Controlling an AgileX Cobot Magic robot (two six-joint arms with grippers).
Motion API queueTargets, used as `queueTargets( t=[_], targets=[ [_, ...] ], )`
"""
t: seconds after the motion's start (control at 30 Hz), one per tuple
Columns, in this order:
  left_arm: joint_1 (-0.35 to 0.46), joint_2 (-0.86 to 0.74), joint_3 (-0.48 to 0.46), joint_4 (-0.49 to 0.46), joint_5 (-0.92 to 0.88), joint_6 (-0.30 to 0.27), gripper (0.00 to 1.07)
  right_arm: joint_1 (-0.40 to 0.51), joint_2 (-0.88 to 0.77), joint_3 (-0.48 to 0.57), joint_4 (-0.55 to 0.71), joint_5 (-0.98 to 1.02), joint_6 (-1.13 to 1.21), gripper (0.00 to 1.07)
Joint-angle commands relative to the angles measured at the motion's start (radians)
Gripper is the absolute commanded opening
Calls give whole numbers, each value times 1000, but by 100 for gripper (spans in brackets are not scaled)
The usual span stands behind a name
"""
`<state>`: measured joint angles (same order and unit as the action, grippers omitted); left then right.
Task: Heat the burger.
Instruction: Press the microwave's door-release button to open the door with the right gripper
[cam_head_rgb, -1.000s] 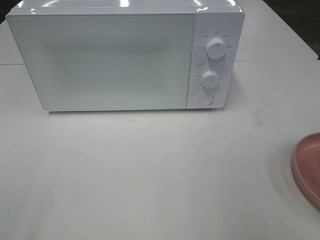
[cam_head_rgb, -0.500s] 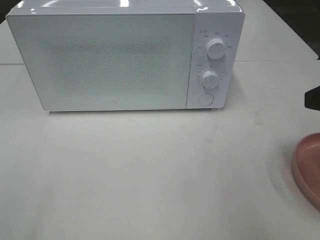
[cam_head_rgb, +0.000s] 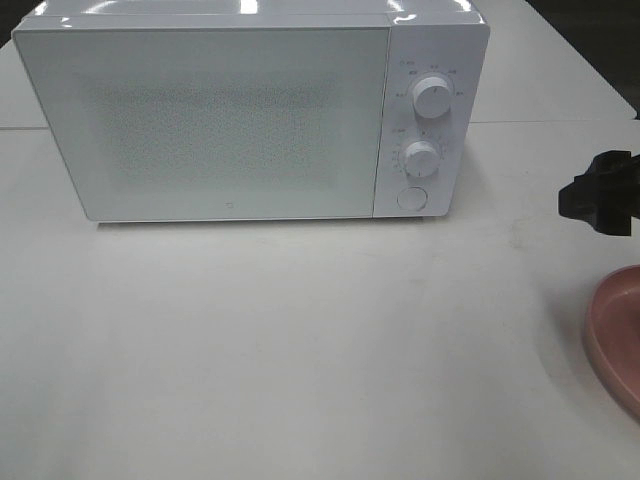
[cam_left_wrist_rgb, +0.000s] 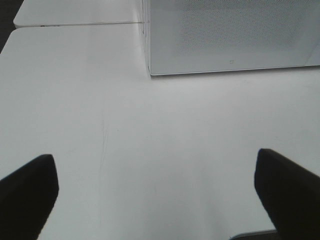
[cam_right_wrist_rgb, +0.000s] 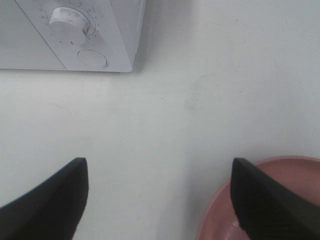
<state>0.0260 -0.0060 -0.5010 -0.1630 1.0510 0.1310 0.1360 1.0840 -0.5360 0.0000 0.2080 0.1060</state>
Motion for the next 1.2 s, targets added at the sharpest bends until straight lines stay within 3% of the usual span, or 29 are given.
queueTargets(
  t=[0.03,0.17,0.33,0.53,0.6,0.7,0.77,0.87,0.93,1.03,1.1,1.2],
  targets=[
    [-4,-10,4,-10,-14,0,100,1,51,53,7,-172,4,75],
    [-4,-10,4,-10,-14,0,100,1,113,118,33,-365,-5,75],
    [-4,-10,4,-10,-14,0,100,3,154,149,40,-464,-5,75],
    [-4,-10,4,-10,-14,0,100,106,253,188,78,-707,-79,75],
    [-4,-10,4,-10,-14,0,100,154,303,190,175,-780,-149,75],
    [-4,-10,4,-10,-14,0,100,166,319,190,204,-797,-170,75],
    [-4,-10,4,-10,-14,0,100,225,377,190,333,-875,-274,75],
    [-4,-10,4,-10,-14,0,100,243,388,190,362,-893,-298,75],
    [-4,-10,4,-10,-14,0,100,324,435,190,459,-1003,-367,75],
    [-4,-10,4,-10,-14,0,100,341,446,190,475,-1037,-376,75],
    [-4,-10,4,-10,-14,0,100,423,500,190,533,-1175,-391,75],
    [-4,-10,4,-10,-14,0,100,473,543,190,582,-1261,-391,75]
  ],
)
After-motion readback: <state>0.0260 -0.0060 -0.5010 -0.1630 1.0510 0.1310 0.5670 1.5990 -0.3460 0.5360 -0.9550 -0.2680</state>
